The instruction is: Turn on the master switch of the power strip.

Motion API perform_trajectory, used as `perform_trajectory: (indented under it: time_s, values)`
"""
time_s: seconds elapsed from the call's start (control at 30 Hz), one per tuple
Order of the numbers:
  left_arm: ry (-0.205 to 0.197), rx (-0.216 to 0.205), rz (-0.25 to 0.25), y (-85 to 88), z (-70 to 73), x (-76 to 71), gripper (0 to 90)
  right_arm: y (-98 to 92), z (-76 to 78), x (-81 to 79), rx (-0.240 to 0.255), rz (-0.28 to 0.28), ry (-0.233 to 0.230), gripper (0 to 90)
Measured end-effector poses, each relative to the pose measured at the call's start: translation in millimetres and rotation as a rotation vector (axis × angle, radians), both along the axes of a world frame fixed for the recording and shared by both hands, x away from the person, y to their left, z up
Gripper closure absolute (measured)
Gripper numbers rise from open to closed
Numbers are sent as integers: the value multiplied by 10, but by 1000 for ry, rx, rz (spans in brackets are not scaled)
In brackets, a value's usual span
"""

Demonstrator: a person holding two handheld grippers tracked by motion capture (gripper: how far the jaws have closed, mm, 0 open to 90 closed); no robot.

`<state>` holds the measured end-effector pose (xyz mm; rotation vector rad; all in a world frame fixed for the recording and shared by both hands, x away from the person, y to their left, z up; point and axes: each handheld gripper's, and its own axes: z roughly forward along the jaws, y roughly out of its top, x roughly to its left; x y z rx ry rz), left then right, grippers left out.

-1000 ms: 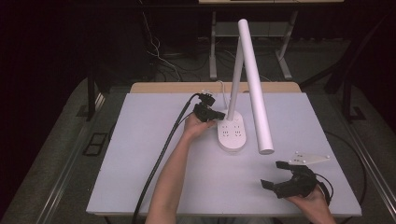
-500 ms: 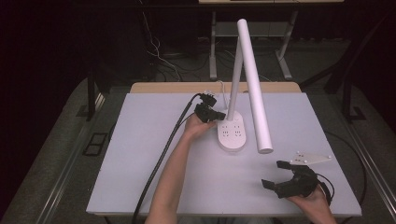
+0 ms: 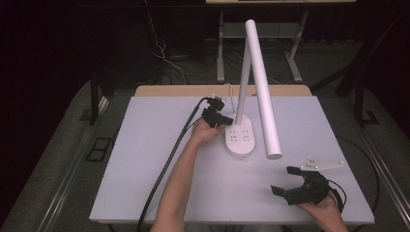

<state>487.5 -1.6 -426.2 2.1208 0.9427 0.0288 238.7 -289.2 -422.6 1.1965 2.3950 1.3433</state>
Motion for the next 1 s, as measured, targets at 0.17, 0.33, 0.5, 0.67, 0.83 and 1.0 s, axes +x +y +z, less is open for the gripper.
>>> perform_trajectory:
  time_s: [0.17,0.33,0.5,0.67,0.83,1.0]
  values:
    - [-11,34,-4,-16,26,-12,900,0,-3,4,0,-3,1,3]
    - [-30,25,-2,-12,55,-30,899,1,-11,6,-3,-4,0,3]
    - [-46,22,-3,16,91,-21,899,3,-20,18,-3,-5,12,3]
    - [-71,1,-3,71,197,-26,898,-2,-22,22,-4,-6,11,3]
    - [-74,-30,10,143,293,-54,897,-15,-22,26,-4,-8,5,3]
    - [-101,-29,-17,222,415,-81,897,-17,-20,28,-2,-11,5,3]
